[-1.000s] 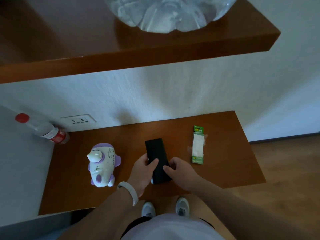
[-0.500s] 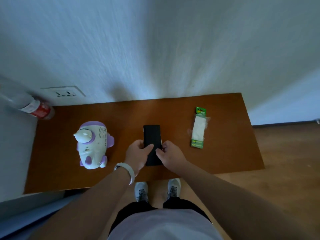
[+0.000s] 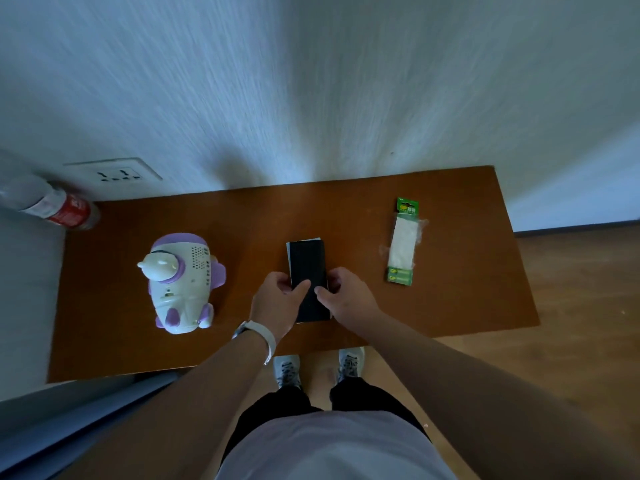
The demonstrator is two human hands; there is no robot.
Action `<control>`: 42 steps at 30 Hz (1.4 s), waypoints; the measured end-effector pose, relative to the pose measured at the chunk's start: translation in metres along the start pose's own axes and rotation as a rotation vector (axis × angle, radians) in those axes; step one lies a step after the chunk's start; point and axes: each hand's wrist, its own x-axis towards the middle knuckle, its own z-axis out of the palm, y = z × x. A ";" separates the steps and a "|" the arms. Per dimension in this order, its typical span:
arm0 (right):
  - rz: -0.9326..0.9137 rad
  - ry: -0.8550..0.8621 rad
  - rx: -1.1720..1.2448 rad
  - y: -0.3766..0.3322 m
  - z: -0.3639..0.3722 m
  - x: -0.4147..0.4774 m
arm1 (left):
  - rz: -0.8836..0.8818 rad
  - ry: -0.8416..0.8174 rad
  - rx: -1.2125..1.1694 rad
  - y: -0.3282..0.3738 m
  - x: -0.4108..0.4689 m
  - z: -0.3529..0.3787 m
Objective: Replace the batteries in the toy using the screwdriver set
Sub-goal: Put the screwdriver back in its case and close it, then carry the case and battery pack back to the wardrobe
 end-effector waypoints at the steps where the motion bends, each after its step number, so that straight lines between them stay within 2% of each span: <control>1: -0.003 -0.001 0.008 0.001 0.001 0.000 | 0.000 -0.013 -0.017 0.001 -0.001 0.001; 8: 0.035 0.044 0.123 0.000 0.010 -0.001 | -0.083 -0.068 -0.242 0.001 0.000 0.004; 20: 0.045 0.107 0.199 0.005 -0.002 -0.010 | -0.024 -0.055 -0.336 0.012 -0.011 0.012; 30: 0.033 0.110 0.219 -0.001 -0.040 -0.026 | 0.008 -0.169 -0.487 0.044 -0.019 0.003; 33: 0.057 0.183 0.159 0.008 -0.058 -0.031 | 0.013 -0.218 -0.494 0.056 -0.022 0.003; 38: 0.226 0.381 0.141 0.035 -0.084 -0.029 | 0.019 -0.256 -0.497 0.070 -0.023 0.004; 42: 0.297 0.421 0.088 0.049 -0.087 -0.019 | 0.037 -0.276 -0.475 0.074 -0.021 0.005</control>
